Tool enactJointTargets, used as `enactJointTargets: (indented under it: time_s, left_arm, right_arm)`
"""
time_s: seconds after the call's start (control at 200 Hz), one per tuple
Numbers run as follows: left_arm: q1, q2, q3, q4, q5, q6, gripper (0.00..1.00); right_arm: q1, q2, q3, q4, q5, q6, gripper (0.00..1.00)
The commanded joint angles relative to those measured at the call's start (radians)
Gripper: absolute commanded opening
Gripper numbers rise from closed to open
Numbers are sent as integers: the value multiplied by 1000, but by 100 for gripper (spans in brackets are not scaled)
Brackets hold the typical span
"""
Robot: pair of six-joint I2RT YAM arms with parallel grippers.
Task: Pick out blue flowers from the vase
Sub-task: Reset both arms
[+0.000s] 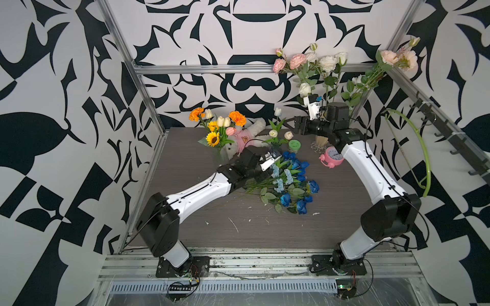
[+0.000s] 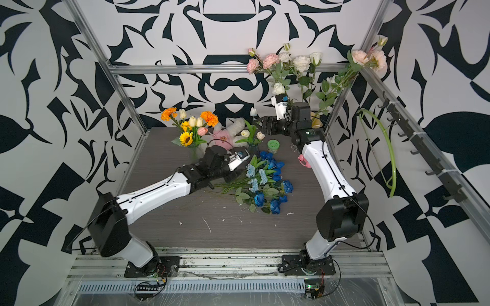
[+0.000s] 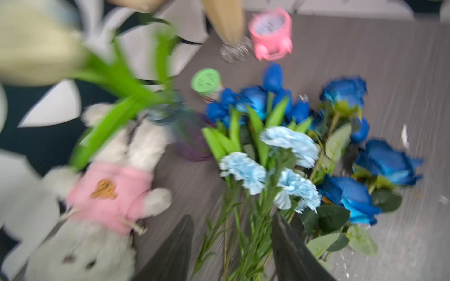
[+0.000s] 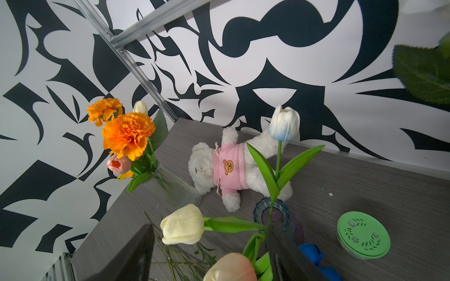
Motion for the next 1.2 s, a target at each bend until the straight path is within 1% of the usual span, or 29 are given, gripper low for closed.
enactJointTargets:
  time_s: [0.0,0.055,0.14,0.2,0.265,0.305,0.355,0.485,0.555,0.61,0.855,0.965,1.055,1.195]
  left_arm:
    - [68,-98,-40,30,-59,-133,59]
    - [114,-137,-38,6,-82,-176,60]
    - [186,-186,-36,-9,-87,-232,67]
    - [209,-195,-17,-33,-98,-222,70]
    - [223,-173,22,-70,-101,-205,73]
    - [235,-152,46,-86,-65,-208,73]
    - [255,-126,67,-81,9,-227,75]
    - [290,-56,92,-3,167,-284,76]
    - [292,-11,126,16,208,-293,77]
    - [292,28,159,25,209,-290,76]
    - [285,206,388,-74,43,-182,77]
    - [264,251,467,-125,-89,-133,77]
    - [244,264,496,-147,-220,-89,77]
    - [235,279,542,-219,-376,-26,77]
  right_arm:
    - [-4,-28,11,62,-23,10,72]
    - [-4,-27,11,67,-26,13,72]
    - [-4,-27,7,76,-28,17,72]
    - [-4,-29,5,82,-32,21,72]
    - [-4,-28,2,88,-35,22,72]
    - [-4,-28,1,93,-36,26,72]
    - [-4,-28,-4,97,-37,27,72]
    - [-5,-31,-10,105,-39,31,72]
    - [-6,-34,-13,107,-39,31,72]
    - [-9,-33,-15,107,-39,30,72]
    - [-20,-43,-33,117,-49,35,72]
    - [-22,-43,-43,124,-52,38,72]
    - [-23,-40,-50,133,-55,42,72]
    - [-24,-29,-51,143,-64,47,72]
